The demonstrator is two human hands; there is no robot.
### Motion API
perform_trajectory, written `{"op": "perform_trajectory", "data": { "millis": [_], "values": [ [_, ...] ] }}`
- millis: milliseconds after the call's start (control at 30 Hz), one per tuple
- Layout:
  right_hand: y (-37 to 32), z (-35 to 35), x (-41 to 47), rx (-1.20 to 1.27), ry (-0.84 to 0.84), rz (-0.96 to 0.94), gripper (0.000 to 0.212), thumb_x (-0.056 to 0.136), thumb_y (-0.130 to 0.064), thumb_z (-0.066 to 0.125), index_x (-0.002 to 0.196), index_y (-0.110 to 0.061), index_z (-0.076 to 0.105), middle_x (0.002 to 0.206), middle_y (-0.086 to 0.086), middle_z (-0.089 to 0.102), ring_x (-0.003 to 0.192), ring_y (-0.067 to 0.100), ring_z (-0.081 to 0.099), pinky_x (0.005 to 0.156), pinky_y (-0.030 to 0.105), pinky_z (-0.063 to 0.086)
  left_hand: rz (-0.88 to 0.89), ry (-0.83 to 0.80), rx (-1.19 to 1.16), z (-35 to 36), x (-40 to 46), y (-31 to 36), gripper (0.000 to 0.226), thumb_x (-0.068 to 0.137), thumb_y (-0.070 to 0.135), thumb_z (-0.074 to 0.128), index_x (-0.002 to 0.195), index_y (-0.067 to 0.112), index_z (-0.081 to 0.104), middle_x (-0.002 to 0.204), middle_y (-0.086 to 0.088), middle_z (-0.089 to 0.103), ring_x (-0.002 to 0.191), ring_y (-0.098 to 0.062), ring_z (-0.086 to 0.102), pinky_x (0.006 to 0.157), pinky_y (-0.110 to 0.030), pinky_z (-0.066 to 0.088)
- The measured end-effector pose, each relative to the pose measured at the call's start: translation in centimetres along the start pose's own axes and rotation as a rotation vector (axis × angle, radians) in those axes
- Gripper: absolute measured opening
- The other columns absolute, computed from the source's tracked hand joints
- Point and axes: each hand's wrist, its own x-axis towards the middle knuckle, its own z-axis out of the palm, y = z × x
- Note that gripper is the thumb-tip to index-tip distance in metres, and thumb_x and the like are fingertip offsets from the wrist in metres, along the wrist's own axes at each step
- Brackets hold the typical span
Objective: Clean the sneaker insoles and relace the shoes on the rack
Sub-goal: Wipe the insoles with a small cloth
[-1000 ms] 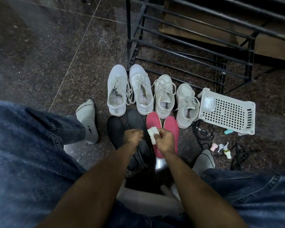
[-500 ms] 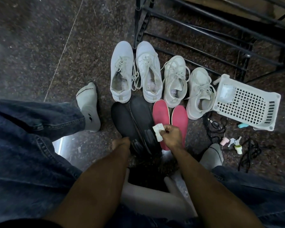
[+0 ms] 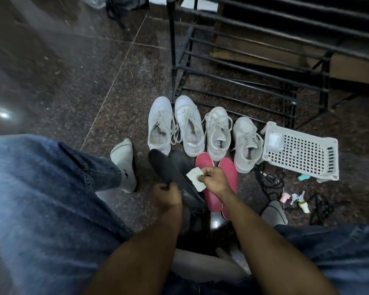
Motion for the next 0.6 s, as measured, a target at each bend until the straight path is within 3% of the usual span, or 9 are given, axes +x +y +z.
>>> {"op": "perform_trajectory", "data": {
  "millis": [33, 100, 200, 300, 333, 433, 500, 600],
  "values": [
    [-0.5, -0.4, -0.2, 0.017, 0.02, -0.032, 0.006, 0.071, -0.009, 0.068, 0.068, -0.005, 0.066, 0.069, 0.0, 0.062, 0.07, 0.017, 0.056, 0.071, 0.036, 0.047, 0.021, -0.02, -0.046, 0.3, -0.2, 0.7, 0.014, 0.081, 0.011, 0.065, 0.092, 0.003, 0.061, 0.087, -0.01, 0.057, 0.083, -0.024, 0.053, 0.076, -0.032, 0.038],
    [-1.3, -1.3, -0.6, 0.054, 0.041, -0.07, 0.014, 0.07, -0.008, 0.068, 0.075, 0.004, 0.065, 0.071, 0.003, 0.059, 0.069, 0.017, 0.052, 0.069, 0.034, 0.043, 0.036, -0.109, -0.152, 0.9, -0.5, 2.0, 0.015, 0.077, 0.012, 0.066, 0.089, 0.004, 0.062, 0.085, -0.013, 0.059, 0.077, -0.028, 0.057, 0.073, -0.037, 0.044],
    [-2.8, -2.6, -1.6, 0.115, 0.083, -0.074, 0.007, 0.078, 0.006, 0.066, 0.073, 0.001, 0.069, 0.067, 0.0, 0.064, 0.063, 0.012, 0.057, 0.062, 0.027, 0.045, -0.011, -0.385, -0.301, 1.3, -0.7, 3.9, 0.01, 0.079, 0.004, 0.062, 0.089, 0.007, 0.061, 0.082, -0.016, 0.062, 0.063, -0.027, 0.056, 0.057, -0.032, 0.046],
    [-4.3, -3.5, -2.4, 0.152, 0.116, -0.089, 0.014, 0.081, 0.013, 0.062, 0.082, 0.002, 0.071, 0.061, -0.007, 0.065, 0.049, -0.001, 0.057, 0.051, 0.017, 0.045, -0.096, -0.63, -0.363, 1.2, -0.7, 5.5, 0.044, 0.069, 0.018, 0.07, 0.107, -0.002, 0.066, 0.107, -0.025, 0.067, 0.084, -0.032, 0.064, 0.074, -0.04, 0.051],
    [-4.7, -3.6, -2.5, 0.155, 0.121, -0.107, 0.013, 0.082, 0.012, 0.062, 0.088, 0.005, 0.071, 0.064, -0.005, 0.065, 0.049, -0.001, 0.057, 0.051, 0.017, 0.046, -0.135, -0.716, -0.386, 1.4, -0.8, 5.9, 0.051, 0.067, 0.023, 0.07, 0.109, -0.005, 0.066, 0.108, -0.026, 0.067, 0.085, -0.033, 0.064, 0.076, -0.04, 0.051],
    [-6.6, -3.7, -3.3, 0.139, 0.12, -0.184, 0.014, 0.083, 0.009, 0.063, 0.093, 0.005, 0.071, 0.072, 0.003, 0.067, 0.054, 0.004, 0.059, 0.054, 0.021, 0.049, -0.222, -0.893, -0.448, 1.4, -2.4, 7.4, 0.036, 0.087, 0.027, 0.052, 0.097, -0.003, 0.068, 0.084, -0.02, 0.069, 0.07, -0.03, 0.066, 0.068, -0.034, 0.052],
    [-7.7, -3.9, -3.5, 0.136, 0.147, -0.219, 0.012, 0.084, 0.003, 0.065, 0.09, -0.002, 0.074, 0.074, 0.007, 0.069, 0.056, 0.012, 0.06, 0.053, 0.028, 0.051, -0.242, -0.981, -0.517, 1.7, -2.9, 8.1, 0.037, 0.093, 0.029, 0.045, 0.097, 0.0, 0.068, 0.081, -0.017, 0.069, 0.069, -0.028, 0.066, 0.066, -0.032, 0.054],
    [-9.3, -5.1, -3.6, -0.008, 0.363, -0.314, 0.015, 0.083, -0.013, 0.065, 0.093, -0.015, 0.077, 0.085, -0.002, 0.074, 0.074, 0.014, 0.067, 0.07, 0.034, 0.055, -0.23, -1.047, -0.606, 2.0, -3.4, 9.4, 0.039, 0.092, 0.035, 0.047, 0.099, 0.005, 0.071, 0.085, -0.013, 0.069, 0.072, -0.026, 0.066, 0.07, -0.034, 0.053]
  ]
}}
